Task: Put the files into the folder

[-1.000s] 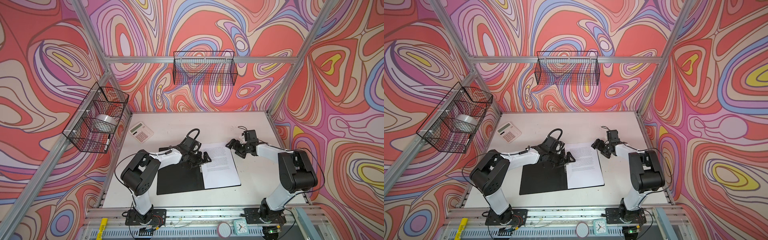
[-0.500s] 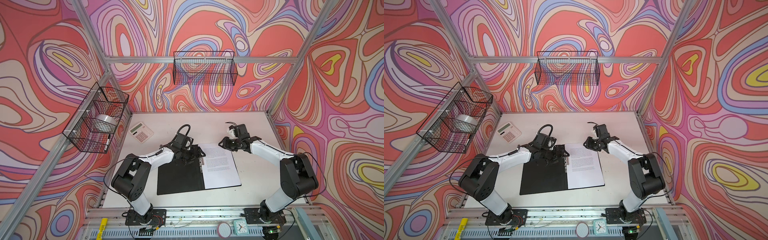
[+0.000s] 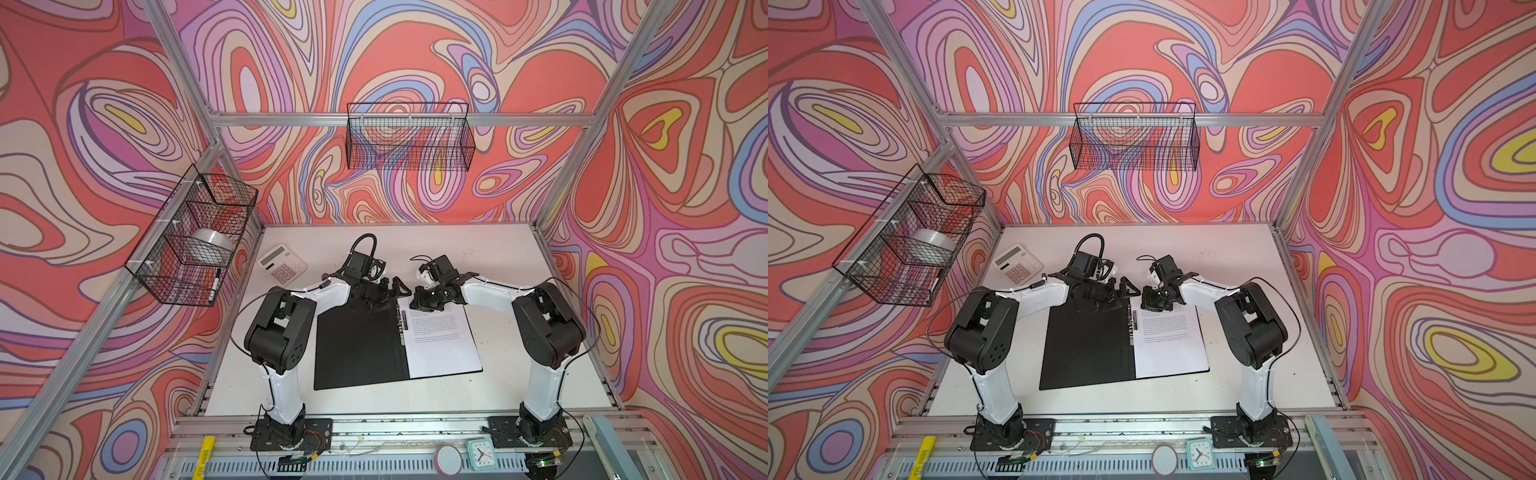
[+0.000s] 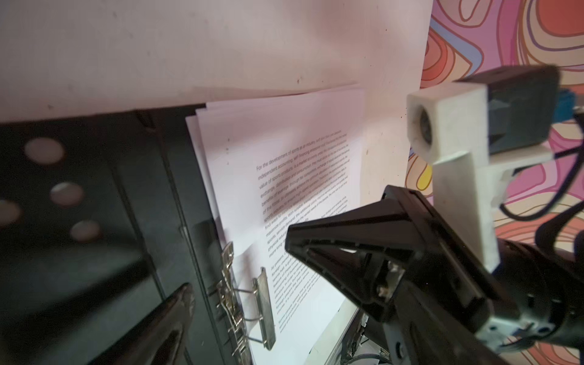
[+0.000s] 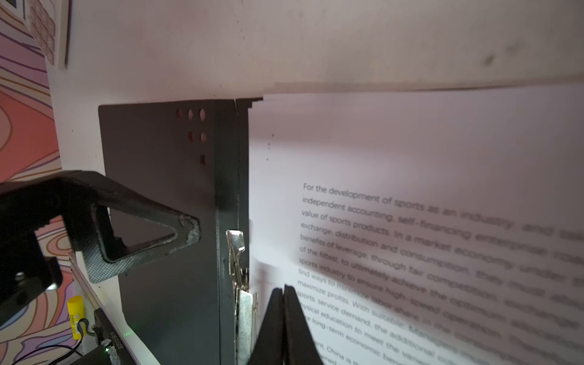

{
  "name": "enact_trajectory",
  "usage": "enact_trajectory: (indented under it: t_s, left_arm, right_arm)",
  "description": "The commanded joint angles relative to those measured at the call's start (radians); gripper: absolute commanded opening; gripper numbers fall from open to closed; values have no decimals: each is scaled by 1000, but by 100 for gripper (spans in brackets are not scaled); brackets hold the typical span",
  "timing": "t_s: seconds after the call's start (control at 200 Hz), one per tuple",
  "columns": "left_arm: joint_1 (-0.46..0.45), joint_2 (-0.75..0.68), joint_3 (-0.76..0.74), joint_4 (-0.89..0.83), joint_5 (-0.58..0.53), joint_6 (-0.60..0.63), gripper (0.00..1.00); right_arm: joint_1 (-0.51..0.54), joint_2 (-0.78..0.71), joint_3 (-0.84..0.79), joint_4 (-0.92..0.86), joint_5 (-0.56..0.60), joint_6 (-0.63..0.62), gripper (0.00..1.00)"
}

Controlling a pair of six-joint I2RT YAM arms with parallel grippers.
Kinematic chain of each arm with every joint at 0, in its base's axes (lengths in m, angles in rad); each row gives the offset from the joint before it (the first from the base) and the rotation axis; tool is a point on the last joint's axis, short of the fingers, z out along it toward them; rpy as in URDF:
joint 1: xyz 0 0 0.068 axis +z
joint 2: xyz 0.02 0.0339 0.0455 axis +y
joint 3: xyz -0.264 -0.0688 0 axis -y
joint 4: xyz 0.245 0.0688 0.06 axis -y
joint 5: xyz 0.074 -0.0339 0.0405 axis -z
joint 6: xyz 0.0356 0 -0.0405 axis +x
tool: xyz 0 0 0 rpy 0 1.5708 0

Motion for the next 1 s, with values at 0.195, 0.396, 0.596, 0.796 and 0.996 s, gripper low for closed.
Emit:
enact_trajectory:
  t_s: [0.195, 0.396, 0.596, 0.796, 0.996]
  left_arm:
    - [1, 83, 74, 1, 34, 50, 100]
    - [1, 124, 95, 45, 42, -7, 100]
    - [3, 149, 84, 110, 76, -58, 100]
    - [2, 142, 46, 208, 122, -133, 100]
    - [2, 121, 14, 248, 138, -166, 100]
  right_arm:
    - [7, 58, 37, -25, -7, -10, 0]
    - [9, 71, 28, -15, -10, -4, 0]
    - [8, 90, 24, -9, -14, 5, 0]
    - [9, 94, 24, -6, -15, 9, 0]
    - [8, 104, 29, -4, -17, 12, 0]
